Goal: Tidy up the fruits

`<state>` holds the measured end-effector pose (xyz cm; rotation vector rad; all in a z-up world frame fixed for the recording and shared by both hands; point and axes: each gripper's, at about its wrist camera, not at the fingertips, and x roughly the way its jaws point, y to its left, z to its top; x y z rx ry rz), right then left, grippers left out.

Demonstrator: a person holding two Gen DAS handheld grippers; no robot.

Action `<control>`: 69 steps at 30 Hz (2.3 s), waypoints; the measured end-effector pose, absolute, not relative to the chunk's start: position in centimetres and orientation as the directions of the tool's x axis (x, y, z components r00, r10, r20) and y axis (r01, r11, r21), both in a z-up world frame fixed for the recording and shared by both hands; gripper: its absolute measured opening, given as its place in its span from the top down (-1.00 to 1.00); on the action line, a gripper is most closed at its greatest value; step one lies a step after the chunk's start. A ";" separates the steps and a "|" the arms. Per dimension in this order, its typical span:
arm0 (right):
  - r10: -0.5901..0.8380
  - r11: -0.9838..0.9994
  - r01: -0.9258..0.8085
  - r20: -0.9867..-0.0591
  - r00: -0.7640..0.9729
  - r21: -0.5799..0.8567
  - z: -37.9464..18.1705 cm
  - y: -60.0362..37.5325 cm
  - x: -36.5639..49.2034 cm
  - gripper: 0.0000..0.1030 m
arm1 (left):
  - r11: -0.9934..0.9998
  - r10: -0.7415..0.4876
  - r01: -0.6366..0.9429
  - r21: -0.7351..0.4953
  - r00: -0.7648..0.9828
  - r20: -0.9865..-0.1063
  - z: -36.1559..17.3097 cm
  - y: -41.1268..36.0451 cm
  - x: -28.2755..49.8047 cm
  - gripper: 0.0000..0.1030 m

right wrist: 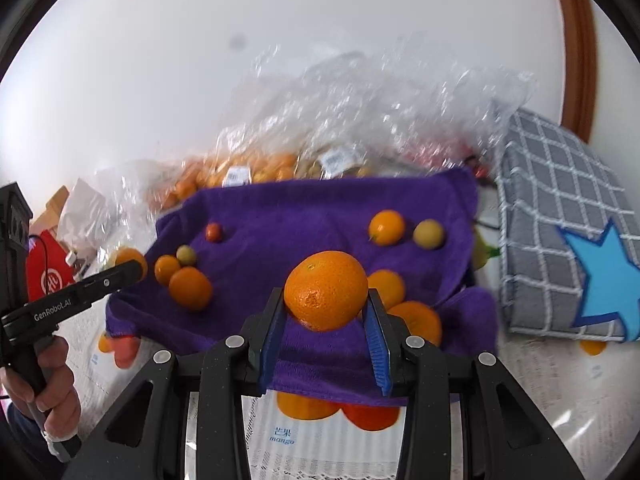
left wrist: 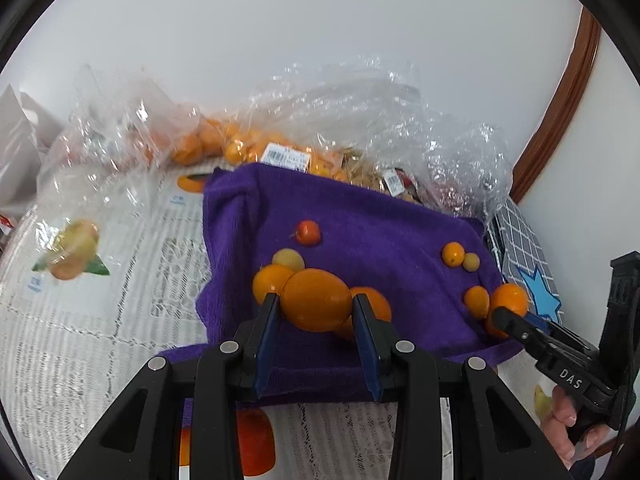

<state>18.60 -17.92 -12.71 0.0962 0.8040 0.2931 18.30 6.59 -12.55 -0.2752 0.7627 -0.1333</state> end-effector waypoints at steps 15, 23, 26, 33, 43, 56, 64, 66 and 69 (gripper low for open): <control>0.287 0.954 -0.246 -0.752 0.594 0.170 -15.1 -16.2 19.3 0.25 | 0.957 -0.220 0.013 -0.291 0.687 -0.693 -14.2 6.4 19.2 0.33; 0.280 0.957 -0.239 -0.752 0.596 0.167 -15.4 -16.0 19.4 0.24 | 0.946 -0.240 0.007 -0.323 0.684 -0.689 -14.2 6.9 19.4 0.33; 0.269 0.959 -0.239 -0.751 0.603 0.152 -15.4 -15.8 19.3 0.24 | 0.939 -0.254 0.005 -0.344 0.683 -0.685 -14.3 7.2 19.4 0.33; 0.262 0.961 -0.239 -0.748 0.610 0.142 -15.4 -15.8 19.2 0.24 | 0.953 -0.218 0.002 -0.304 0.701 -0.678 -14.3 6.6 19.1 0.33; 0.242 0.967 -0.220 -0.737 0.631 0.129 -15.4 -16.0 18.8 0.20 | 0.949 -0.224 0.015 -0.315 0.736 -0.639 -14.3 6.6 18.5 0.19; 0.226 0.974 -0.155 -0.666 0.711 0.166 -13.5 -17.3 15.9 -0.17 | 0.982 -0.063 -0.056 -0.181 0.806 -0.589 -12.0 5.7 14.8 0.01; 0.139 0.989 -0.078 -0.654 0.744 0.122 -9.0 -19.4 11.5 -0.17 | 0.982 -0.081 -0.037 -0.184 0.802 -0.592 -7.4 4.0 10.6 0.01; 0.139 0.989 -0.075 -0.647 0.750 0.125 -7.2 -20.0 10.1 -0.19 | 0.983 -0.086 -0.028 -0.181 0.801 -0.592 -6.1 3.4 9.6 0.01; 0.153 0.987 -0.090 -0.627 0.764 0.132 -4.8 -20.7 7.6 -0.36 | 0.987 -0.086 -0.014 -0.162 0.801 -0.592 -4.1 2.3 7.8 -0.18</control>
